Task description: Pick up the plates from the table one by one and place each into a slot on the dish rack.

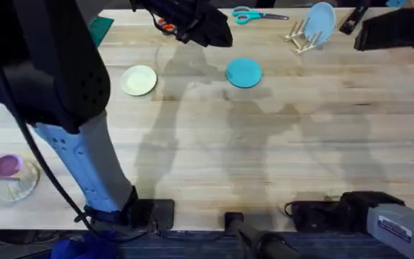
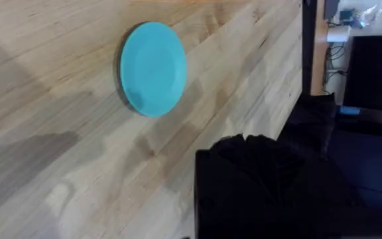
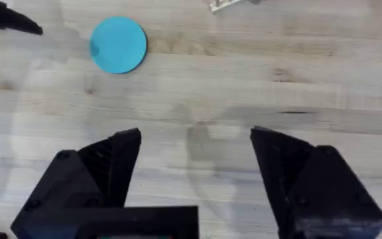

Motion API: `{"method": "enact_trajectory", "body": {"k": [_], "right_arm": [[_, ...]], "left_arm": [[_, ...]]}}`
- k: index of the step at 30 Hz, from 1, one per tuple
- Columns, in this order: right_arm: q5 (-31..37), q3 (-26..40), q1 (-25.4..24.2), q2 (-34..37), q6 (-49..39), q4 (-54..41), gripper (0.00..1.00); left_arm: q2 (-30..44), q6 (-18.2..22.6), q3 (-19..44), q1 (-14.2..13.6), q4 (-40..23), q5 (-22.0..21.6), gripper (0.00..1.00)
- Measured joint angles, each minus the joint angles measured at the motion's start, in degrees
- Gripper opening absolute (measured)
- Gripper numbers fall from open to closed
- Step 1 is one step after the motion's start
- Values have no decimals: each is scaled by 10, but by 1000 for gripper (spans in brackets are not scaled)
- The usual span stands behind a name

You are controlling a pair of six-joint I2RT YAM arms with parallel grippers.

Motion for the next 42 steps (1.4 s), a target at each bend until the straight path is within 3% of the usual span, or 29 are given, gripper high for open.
{"method": "enact_trajectory", "body": {"k": [18,34,42], "right_arm": [[0,0,0,0,0,0,994],[0,0,0,0,0,0,995],[0,0,0,0,0,0,995]], "left_arm": [[46,-30,0,-35,66,13,40],[51,-59,0,-35,113,-2,40],[109,-63,0,-35,126,-2,40]]}}
